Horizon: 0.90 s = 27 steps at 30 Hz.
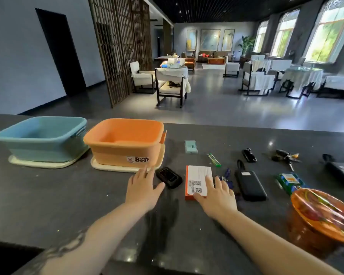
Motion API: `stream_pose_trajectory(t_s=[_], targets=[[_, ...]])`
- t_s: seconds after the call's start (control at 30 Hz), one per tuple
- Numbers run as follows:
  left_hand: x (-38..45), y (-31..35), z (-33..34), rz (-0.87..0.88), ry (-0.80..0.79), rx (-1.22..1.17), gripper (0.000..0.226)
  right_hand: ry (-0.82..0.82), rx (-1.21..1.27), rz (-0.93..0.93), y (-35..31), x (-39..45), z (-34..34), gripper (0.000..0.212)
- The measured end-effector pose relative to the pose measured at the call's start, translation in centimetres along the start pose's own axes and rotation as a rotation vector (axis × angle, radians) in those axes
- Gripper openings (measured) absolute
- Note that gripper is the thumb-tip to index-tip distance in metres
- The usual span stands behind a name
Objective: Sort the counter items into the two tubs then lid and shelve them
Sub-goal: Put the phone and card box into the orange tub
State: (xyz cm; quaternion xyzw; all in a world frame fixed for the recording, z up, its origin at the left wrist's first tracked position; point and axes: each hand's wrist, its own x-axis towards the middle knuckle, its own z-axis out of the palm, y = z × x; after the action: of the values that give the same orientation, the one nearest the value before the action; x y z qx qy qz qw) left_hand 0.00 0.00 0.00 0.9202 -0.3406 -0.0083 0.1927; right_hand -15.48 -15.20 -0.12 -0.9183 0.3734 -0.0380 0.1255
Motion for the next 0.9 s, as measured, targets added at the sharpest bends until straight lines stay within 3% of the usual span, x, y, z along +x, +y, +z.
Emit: stream_pose_trajectory(t_s=[0.13, 0.33, 0.57, 0.9], targets=[[3.4, -0.3, 3.6, -0.015, -0.039, -0.003, 0.067, -0.058, 0.071, 0.064, -0.6, 3.2, 2.9, 0.088], [7.2, -0.7, 6.9, -0.028, -0.068, -0.03, 0.068, 0.019, 0.039, 0.162, -1.5, 6.0, 5.3, 0.104], [8.9, -1.1, 8.1, 0.097, -0.026, -0.008, 0.076, 0.082, 0.03, 0.254, -1.9, 7.2, 5.9, 0.117], [9.4, -1.3, 8.2, 0.134, -0.06, -0.08, 0.096, 0.142, 0.01, 0.255, -2.0, 7.6, 5.5, 0.108]])
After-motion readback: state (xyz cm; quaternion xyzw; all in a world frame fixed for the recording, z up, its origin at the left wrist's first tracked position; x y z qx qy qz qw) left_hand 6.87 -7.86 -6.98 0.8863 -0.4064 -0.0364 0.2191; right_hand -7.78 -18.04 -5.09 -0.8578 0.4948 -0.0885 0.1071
